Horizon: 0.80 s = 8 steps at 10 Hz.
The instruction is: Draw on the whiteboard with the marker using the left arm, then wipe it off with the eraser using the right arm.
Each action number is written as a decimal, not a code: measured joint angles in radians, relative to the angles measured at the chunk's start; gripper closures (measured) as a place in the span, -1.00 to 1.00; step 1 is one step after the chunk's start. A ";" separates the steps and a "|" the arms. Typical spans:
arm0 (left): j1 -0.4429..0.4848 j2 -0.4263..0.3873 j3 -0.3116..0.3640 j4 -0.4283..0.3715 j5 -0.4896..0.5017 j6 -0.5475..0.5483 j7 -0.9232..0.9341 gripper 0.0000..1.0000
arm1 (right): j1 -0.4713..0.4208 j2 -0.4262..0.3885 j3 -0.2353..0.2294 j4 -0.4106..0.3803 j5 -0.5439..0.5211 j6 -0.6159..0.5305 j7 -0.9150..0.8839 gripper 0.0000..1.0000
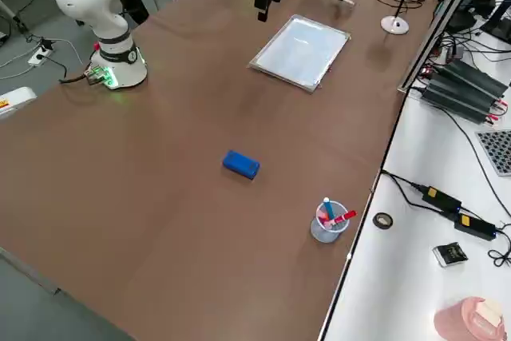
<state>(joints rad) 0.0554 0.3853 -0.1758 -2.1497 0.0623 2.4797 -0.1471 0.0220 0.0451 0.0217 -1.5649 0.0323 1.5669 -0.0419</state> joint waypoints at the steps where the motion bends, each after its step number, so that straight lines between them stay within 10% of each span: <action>1: -0.002 -0.003 -0.024 0.048 -0.022 -0.066 -0.039 0.66 | 0.000 0.000 0.000 0.000 0.000 0.000 0.000 -1.00; 8: -0.060 0.064 -0.151 0.332 -0.393 -0.399 -0.274 0.66 | 0.000 0.000 0.000 0.000 0.000 0.006 -0.006 -1.00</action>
<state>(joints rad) -0.0042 0.4498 -0.3265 -1.8180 -0.3305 2.0803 -0.4215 0.0223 0.0451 0.0220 -1.5649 0.0323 1.5728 -0.0481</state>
